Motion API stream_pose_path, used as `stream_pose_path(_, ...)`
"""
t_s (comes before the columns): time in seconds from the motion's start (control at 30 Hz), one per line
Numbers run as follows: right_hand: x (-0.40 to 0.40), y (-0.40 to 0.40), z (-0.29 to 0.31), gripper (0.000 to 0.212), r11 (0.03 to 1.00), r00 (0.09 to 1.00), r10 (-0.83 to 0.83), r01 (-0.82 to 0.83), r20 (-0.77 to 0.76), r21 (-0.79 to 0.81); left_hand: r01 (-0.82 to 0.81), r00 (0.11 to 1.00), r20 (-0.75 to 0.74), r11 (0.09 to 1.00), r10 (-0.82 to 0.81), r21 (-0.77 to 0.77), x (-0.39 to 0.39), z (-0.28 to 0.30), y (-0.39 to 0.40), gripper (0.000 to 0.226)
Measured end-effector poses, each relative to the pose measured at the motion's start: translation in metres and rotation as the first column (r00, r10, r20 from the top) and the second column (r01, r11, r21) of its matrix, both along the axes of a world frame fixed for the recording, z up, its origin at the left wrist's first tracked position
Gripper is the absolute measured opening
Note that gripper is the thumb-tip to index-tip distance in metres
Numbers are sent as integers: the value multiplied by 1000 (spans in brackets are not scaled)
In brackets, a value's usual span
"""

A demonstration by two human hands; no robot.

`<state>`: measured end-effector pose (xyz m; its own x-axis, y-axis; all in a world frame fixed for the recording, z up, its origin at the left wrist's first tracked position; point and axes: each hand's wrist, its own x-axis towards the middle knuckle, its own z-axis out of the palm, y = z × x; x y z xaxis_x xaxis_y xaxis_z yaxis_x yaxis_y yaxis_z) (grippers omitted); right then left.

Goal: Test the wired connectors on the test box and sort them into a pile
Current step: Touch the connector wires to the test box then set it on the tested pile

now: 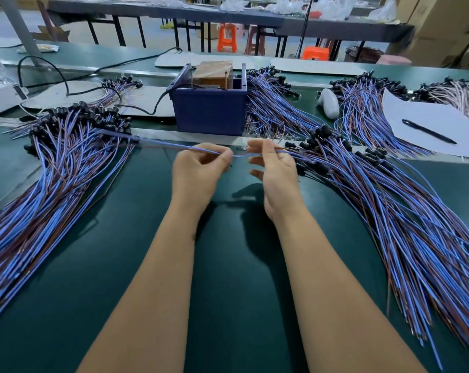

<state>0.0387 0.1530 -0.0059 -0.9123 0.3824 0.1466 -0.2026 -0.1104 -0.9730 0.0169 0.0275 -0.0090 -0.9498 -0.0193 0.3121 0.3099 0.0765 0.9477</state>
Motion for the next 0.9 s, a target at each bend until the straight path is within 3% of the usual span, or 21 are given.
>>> stream_pose_path(0.07, -2, 6, -1, 35, 994, 995, -97, 96, 16, 44, 25, 992, -114, 971, -54, -238, 7, -3, 10, 12)
stream_pose_path(0.13, -3, 10, -1, 34, 982, 987, -161, 159, 12, 102, 87, 978, -149, 932, -147, -352, 14, -5, 18, 10)
stream_pose_path(0.2, -2, 16, -2, 29, 939, 977, -213, 202, 8, 280, 190, 953, -136, 884, -271, -428, 21, -5, 26, 11)
stream_pose_path(0.27, 1, 25, -3, 23, 829, 963, -268, 224, 13, 512, 301, 910, -102, 810, -402, -503, 26, -6, 30, 13)
stream_pose_path(0.43, 13, 54, 1, 24, 657, 955, -295, 185, 23, 730, 372, 874, -94, 780, -477, -503, 35, -7, 37, 15)
stream_pose_path(0.57, 18, 86, 11, 26, 371, 936, -349, 102, 37, 923, 356, 878, -79, 756, -471, -549, 35, -10, 42, 14)
stream_pose_path(0.77, 28, 140, 33, 28, 62, 878, -478, 50, -14, 997, 326, 912, -46, 791, -407, -518, 34, -13, 42, 19)
stream_pose_path(0.9, 32, 156, 36, 29, 10, 824, -566, -42, 40, 999, 327, 919, -19, 787, -395, -523, 34, -12, 43, 19)
